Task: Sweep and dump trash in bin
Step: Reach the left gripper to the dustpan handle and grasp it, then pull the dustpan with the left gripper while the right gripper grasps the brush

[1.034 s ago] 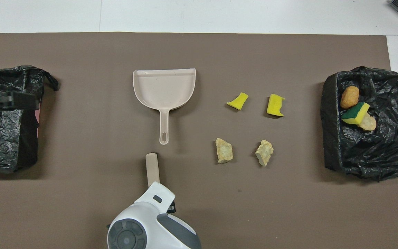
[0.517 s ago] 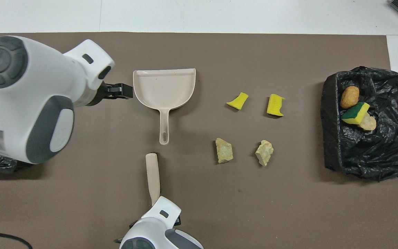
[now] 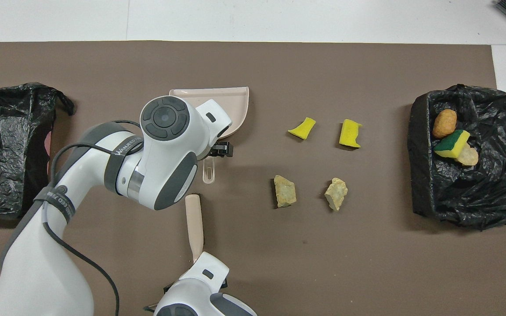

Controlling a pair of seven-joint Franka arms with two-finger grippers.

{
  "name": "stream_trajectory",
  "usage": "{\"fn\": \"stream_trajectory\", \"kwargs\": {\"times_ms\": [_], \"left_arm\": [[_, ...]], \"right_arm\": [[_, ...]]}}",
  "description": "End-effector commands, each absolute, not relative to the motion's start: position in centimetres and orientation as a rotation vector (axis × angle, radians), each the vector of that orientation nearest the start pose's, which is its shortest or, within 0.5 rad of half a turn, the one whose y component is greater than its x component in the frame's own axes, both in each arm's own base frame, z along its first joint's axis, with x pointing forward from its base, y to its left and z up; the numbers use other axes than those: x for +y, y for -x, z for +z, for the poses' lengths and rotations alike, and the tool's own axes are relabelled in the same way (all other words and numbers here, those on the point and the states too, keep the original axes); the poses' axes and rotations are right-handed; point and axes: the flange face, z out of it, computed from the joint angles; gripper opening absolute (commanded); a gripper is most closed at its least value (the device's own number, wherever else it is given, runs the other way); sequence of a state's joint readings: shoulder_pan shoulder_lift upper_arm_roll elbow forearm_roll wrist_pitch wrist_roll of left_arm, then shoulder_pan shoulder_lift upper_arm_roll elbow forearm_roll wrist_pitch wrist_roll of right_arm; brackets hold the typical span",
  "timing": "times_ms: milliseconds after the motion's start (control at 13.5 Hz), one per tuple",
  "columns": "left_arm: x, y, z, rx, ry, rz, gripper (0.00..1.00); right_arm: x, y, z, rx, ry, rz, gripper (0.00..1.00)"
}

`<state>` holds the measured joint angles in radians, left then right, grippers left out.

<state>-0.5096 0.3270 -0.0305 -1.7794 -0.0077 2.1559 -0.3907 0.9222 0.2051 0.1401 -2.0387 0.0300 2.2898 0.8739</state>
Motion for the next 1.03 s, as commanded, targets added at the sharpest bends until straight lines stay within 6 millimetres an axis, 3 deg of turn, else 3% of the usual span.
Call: {"fn": "stream_trajectory", "kwargs": {"times_ms": [0, 221, 369, 443, 517, 591, 738, 886, 960], "left_arm": [[-33.4, -52.4, 36.5, 0.175, 3.185, -0.058, 1.0], [-33.4, -51.6, 36.3, 0.177, 3.179, -0.04, 1.0], [-33.2, -51.5, 36.2, 0.169, 3.175, -0.009, 0.46], [-32.8, -51.7, 36.4, 0.161, 3.165, 0.026, 0.1], [-32.6, -51.6, 36.4, 0.164, 3.155, 0.054, 0.0], [-32.8, -51.6, 36.5, 0.18, 3.155, 0.046, 0.0], [-32.8, -51.8, 36.6, 0.195, 3.15, 0.04, 0.0], [-32.0, -52.2, 36.8, 0.194, 3.144, 0.034, 0.0], [-30.7, -52.6, 38.0, 0.259, 3.14, 0.015, 0.0]], "right_arm": [[51.2, -28.8, 34.8, -0.226, 3.038, 0.033, 0.43], [51.1, -28.8, 34.7, -0.235, 3.039, 0.033, 0.43], [51.0, -28.8, 34.5, -0.241, 3.041, 0.038, 0.41], [50.9, -28.8, 34.6, -0.239, 3.041, 0.038, 0.39], [50.9, -28.8, 34.5, -0.236, 3.043, 0.039, 0.37], [50.9, -28.8, 34.5, -0.236, 3.043, 0.039, 0.32], [50.8, -28.7, 34.6, -0.207, 3.052, 0.047, 0.01], [50.9, -28.4, 34.9, -0.114, 3.06, 0.051, 0.0], [50.9, -28.3, 35.2, -0.094, 3.058, 0.05, 0.0]]}}
